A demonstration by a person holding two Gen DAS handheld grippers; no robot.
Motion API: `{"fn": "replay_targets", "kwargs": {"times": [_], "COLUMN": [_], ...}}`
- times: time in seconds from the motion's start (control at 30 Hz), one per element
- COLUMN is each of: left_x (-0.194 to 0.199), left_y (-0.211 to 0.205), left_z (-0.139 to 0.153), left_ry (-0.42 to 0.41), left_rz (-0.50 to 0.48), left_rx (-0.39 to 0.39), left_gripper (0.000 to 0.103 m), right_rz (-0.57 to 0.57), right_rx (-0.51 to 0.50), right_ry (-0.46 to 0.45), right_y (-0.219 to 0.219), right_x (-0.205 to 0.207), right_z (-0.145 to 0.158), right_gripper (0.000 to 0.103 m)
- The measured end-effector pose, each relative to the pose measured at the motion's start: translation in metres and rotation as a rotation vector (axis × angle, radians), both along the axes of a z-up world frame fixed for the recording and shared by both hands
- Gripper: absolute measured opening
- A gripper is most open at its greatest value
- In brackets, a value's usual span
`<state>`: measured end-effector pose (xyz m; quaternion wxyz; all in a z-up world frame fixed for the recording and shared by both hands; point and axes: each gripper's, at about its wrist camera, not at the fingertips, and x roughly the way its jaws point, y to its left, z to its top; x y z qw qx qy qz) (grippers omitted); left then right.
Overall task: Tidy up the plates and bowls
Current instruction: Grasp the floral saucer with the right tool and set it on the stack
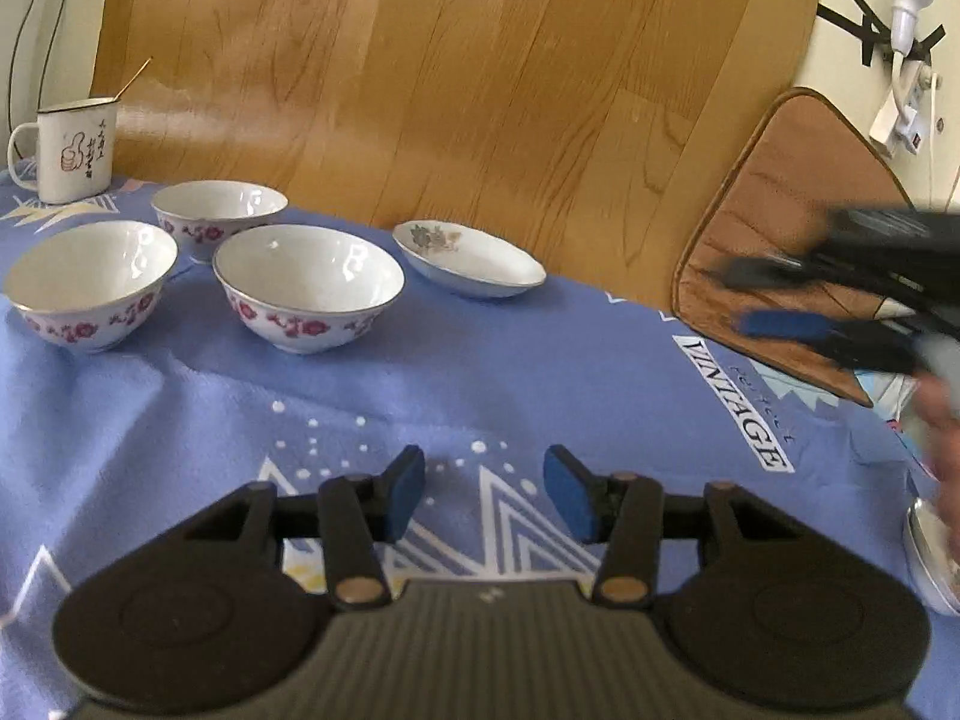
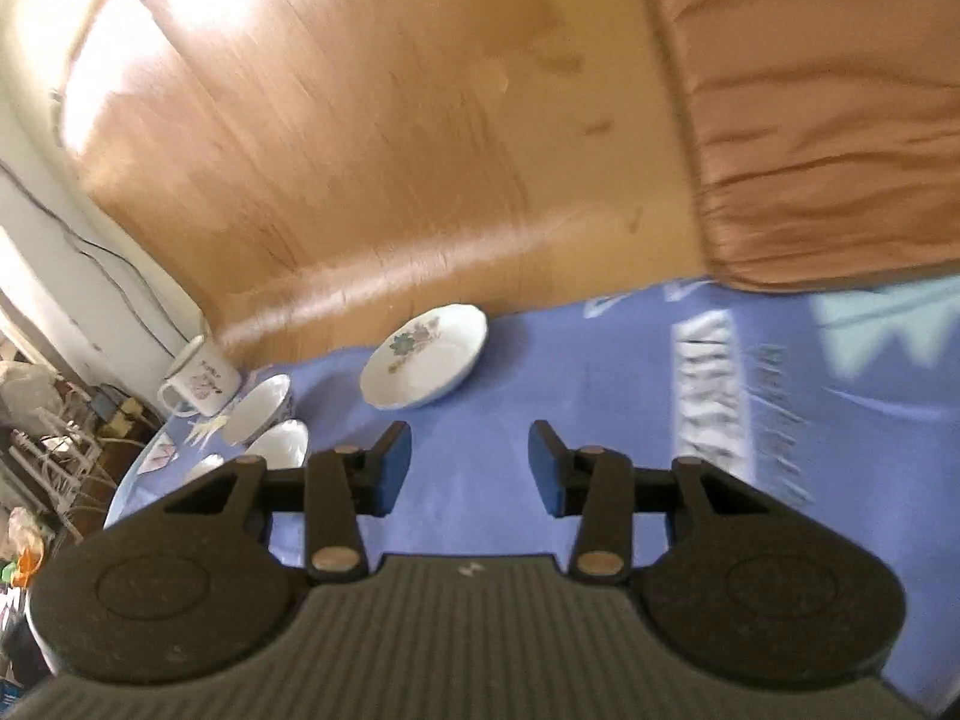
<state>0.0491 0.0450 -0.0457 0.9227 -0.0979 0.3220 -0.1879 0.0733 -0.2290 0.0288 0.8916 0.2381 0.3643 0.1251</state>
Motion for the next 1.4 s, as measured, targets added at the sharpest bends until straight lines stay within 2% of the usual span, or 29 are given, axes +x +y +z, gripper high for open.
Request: {"fn": "replay_targets", "kwargs": {"times": [0.13, 0.23, 0.5, 0.53, 0.57, 0.6, 0.63, 0.9, 1.4], "left_x": [0.000, 0.001, 0.002, 0.001, 0.001, 0.001, 0.000, 0.000, 0.003], "left_y": [0.004, 0.008, 0.011, 0.012, 0.011, 0.011, 0.011, 0.011, 0.003], "left_z": [-0.003, -0.005, -0.006, -0.006, -0.006, -0.006, -0.005, -0.005, -0.004], "left_ry": [0.003, 0.005, 0.009, 0.009, 0.009, 0.009, 0.010, 0.009, -0.008], "left_rz": [-0.002, -0.001, -0.003, -0.003, -0.001, -0.001, -0.001, -0.002, 0.004], "left_rx": [-0.030, -0.040, -0.056, -0.057, -0.058, -0.059, -0.060, -0.059, 0.011], "left_gripper": [0.045, 0.045, 0.045, 0.045, 0.045, 0.045, 0.045, 0.045, 0.046], "right_rz": [-0.036, -0.051, -0.078, -0.069, -0.058, -0.051, -0.054, -0.054, -0.002], "right_rx": [0.025, -0.006, -0.047, -0.053, -0.061, -0.071, -0.079, -0.070, 0.002], "right_ry": [0.076, 0.089, 0.141, 0.145, 0.153, 0.168, 0.179, 0.177, 0.203], "right_y": [0.016, 0.025, 0.048, 0.051, 0.055, 0.057, 0.059, 0.050, -0.002], "right_x": [0.058, 0.082, 0.116, 0.119, 0.123, 0.125, 0.126, 0.101, -0.034], "right_z": [-0.020, -0.030, -0.047, -0.049, -0.051, -0.053, -0.056, -0.051, -0.040], "right_gripper": [0.046, 0.046, 0.044, 0.034, 0.019, 0.013, 0.013, 0.013, 0.014]}}
